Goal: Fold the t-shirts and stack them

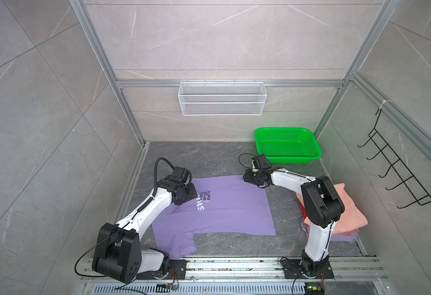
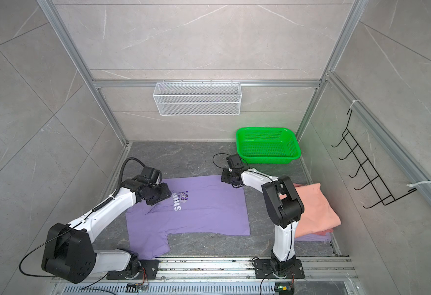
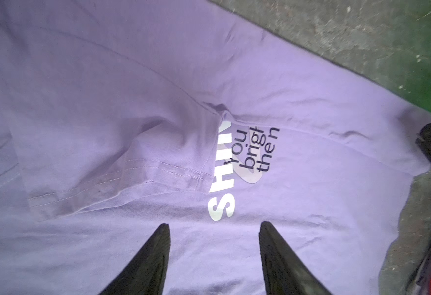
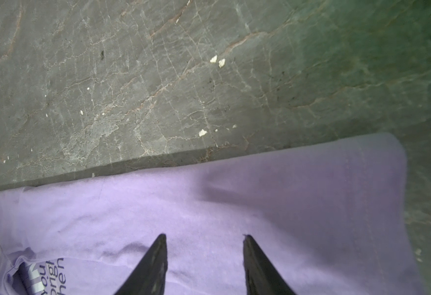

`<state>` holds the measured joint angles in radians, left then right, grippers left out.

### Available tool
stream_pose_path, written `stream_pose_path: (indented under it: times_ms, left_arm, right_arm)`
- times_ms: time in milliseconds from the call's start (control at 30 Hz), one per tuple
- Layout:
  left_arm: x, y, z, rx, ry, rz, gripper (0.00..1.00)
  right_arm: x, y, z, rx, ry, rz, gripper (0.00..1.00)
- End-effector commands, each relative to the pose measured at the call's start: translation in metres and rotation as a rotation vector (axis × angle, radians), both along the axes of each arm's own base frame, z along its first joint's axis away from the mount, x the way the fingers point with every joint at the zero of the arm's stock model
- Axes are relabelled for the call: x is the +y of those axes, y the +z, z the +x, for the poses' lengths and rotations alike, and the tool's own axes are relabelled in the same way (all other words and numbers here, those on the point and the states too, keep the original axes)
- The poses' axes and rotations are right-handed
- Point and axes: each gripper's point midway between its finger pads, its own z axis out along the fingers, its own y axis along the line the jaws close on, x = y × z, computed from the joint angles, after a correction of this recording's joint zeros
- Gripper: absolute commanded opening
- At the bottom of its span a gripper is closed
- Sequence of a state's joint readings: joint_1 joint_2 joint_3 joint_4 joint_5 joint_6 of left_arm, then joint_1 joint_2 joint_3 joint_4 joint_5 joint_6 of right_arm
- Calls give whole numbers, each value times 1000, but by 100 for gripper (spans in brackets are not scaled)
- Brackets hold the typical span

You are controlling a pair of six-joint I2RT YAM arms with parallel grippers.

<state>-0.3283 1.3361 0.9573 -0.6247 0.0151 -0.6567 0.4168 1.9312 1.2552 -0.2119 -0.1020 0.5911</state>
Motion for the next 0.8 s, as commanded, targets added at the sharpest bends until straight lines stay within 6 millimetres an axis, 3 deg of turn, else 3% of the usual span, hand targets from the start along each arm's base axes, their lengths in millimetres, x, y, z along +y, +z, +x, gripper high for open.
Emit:
stream_pose_path:
  times_ms: [0,300,533,767]
  left_arm:
    - [18,17,21,-61,24,53,60]
    - [54,-41,63,18,214,-23,61]
    - [60,-78,72,85,272,-24,61]
    - [68,-113,79,140,323,-45,60]
  right_arm:
    - [5,24,6,-45,1,36,49]
    - [7,15,0,-8,-4,22,49]
    - [6,-13,-4,63,-44,-21,49]
    - [13,-39,13,99,-102,-13,49]
